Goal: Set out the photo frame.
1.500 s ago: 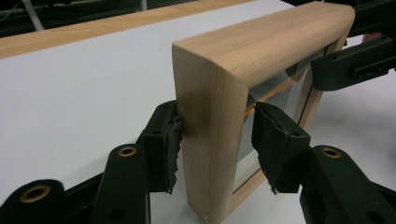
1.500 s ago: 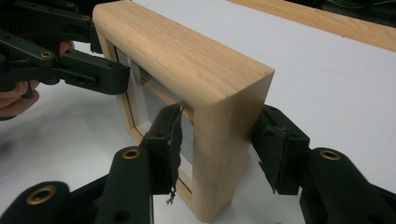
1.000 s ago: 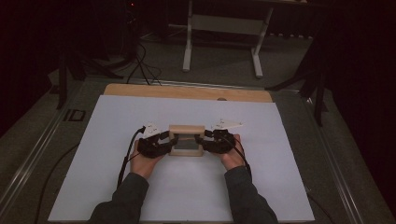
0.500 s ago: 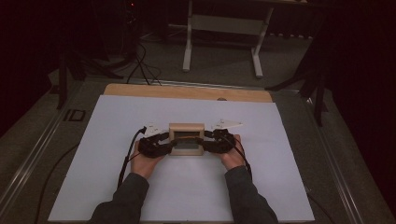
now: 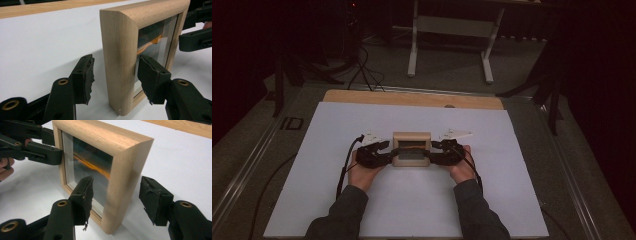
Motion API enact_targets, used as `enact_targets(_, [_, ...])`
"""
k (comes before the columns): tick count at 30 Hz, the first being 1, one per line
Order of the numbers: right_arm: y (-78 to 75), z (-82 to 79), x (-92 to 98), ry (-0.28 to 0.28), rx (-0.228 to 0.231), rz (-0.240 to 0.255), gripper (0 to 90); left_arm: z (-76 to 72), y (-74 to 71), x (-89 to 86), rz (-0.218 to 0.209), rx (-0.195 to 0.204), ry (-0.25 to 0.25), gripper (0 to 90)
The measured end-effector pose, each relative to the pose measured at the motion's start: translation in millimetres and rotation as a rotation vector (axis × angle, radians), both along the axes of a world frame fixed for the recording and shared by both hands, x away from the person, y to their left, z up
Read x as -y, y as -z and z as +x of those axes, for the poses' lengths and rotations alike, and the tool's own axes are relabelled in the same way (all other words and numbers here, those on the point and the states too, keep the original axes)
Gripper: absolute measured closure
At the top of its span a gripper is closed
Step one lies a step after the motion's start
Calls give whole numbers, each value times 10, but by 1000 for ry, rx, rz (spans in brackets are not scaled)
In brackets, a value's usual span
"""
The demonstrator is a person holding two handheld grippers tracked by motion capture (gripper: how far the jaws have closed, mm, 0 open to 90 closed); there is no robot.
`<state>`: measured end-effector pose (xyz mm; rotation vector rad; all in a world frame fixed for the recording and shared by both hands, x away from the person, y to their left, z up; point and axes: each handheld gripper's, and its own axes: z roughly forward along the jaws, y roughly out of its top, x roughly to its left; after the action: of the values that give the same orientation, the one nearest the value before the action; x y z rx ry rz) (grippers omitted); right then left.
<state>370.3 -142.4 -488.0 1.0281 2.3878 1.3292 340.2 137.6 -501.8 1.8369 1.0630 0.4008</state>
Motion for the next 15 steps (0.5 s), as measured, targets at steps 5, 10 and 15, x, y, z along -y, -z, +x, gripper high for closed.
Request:
enact_targets(5, [-43,-46,49,10,9,-1,423,-65,-39,-55,4,6,4,466])
enact_targets(10, [-85,-96,98,7,22,-13,413,-139,-77,-128,21,14,0,465])
enact_targets(15, [-115,-139,142,4,33,-20,410,-209,-123,-228,33,24,-5,466])
